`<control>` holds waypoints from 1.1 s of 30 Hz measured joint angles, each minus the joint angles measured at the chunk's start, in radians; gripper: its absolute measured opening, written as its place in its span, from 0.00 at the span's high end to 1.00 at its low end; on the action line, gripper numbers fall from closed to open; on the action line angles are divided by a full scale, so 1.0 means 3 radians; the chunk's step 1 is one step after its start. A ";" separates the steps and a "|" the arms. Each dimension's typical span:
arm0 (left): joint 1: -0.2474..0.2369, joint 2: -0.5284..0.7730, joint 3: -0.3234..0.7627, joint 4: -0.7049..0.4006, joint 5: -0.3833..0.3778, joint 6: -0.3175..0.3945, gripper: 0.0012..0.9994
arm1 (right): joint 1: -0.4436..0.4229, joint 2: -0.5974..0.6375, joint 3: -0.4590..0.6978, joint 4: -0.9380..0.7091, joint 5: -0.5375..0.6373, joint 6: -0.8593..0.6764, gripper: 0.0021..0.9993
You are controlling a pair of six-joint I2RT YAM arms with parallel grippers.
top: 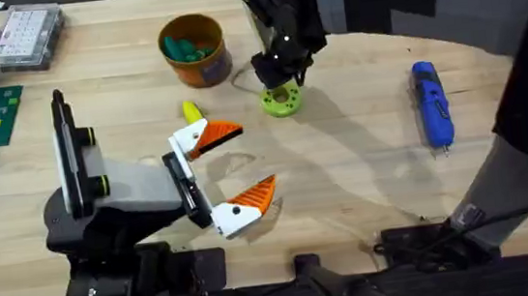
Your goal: Pick up the gripper from the table and insert it into the empty holder that is missing its gripper. Then pick up a screw, insert it into the mounting hole, and use the screwdriver to tighten it. Finally, clean up the table by picking up the vegetable and placing it into the bucket.
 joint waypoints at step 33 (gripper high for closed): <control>0.0000 0.0000 0.0000 -0.0002 0.0000 0.0000 0.01 | -0.0002 -0.0188 0.0162 -0.0614 -0.0036 0.0000 1.00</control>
